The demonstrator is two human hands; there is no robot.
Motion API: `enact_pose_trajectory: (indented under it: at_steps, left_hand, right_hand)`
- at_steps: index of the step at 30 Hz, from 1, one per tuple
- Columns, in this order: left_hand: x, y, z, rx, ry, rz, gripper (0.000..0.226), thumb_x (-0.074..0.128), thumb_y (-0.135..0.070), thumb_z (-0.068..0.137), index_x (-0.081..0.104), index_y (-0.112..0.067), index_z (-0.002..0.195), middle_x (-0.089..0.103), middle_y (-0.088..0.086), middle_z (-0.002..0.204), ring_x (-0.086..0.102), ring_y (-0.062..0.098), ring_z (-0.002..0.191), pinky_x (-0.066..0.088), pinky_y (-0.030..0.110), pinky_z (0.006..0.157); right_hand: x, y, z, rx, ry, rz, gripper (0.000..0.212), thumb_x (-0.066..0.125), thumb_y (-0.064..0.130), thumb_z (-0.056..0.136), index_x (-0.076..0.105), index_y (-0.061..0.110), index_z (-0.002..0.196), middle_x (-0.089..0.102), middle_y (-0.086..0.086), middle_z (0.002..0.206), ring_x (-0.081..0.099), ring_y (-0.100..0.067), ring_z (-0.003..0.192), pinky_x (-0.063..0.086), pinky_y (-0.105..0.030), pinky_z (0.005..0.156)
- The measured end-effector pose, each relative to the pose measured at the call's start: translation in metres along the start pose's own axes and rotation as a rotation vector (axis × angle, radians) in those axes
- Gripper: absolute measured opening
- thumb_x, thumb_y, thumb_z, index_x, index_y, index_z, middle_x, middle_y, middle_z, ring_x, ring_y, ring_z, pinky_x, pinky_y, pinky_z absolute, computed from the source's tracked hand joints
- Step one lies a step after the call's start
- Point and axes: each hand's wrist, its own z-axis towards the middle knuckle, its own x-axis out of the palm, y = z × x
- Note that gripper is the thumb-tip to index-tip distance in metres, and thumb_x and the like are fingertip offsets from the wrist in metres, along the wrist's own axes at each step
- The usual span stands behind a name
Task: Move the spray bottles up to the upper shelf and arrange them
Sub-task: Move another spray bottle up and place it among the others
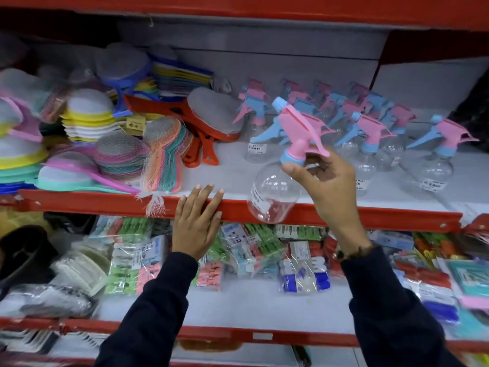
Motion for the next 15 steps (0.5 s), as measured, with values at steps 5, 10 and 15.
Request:
enact_pose_trajectory:
  at_steps: [5, 10, 15]
  left_hand:
    - [-0.004, -0.001, 0.001, -0.005, 0.03, -0.004, 0.042, 0.027, -0.036, 0.1, 0.038, -0.025, 0.14, 0.052, 0.007, 0.139, 0.032, 0.022, 0.136, 0.01, 0.033, 0.115]
    - [-0.006, -0.001, 0.001, -0.003, 0.038, -0.003, 0.043, 0.031, -0.034, 0.099, 0.039, -0.025, 0.139, 0.052, 0.006, 0.139, 0.033, 0.022, 0.135, 0.012, 0.033, 0.115]
    - [-0.007, -0.001, 0.001, -0.007, 0.053, -0.012, 0.044, 0.034, -0.034, 0.097, 0.038, -0.026, 0.14, 0.052, 0.005, 0.139, 0.033, 0.021, 0.136, 0.012, 0.032, 0.115]
  right_hand:
    - [0.039, -0.017, 0.044, 0.033, -0.084, -0.154, 0.023, 0.078, 0.033, 0.072, 0.065, 0.021, 0.087, 0.062, -0.007, 0.086, 0.052, 0.001, 0.065, 0.043, -0.014, 0.062]
    - [0.071, -0.043, 0.057, 0.019, -0.167, -0.297, 0.023, 0.078, 0.026, 0.074, 0.062, 0.013, 0.085, 0.06, -0.01, 0.089, 0.055, -0.018, 0.07, 0.041, -0.021, 0.065]
    - [0.086, -0.054, 0.055, -0.014, -0.16, -0.43, 0.032, 0.073, 0.025, 0.08, 0.065, 0.002, 0.1, 0.061, -0.017, 0.099, 0.06, -0.029, 0.08, 0.048, -0.035, 0.072]
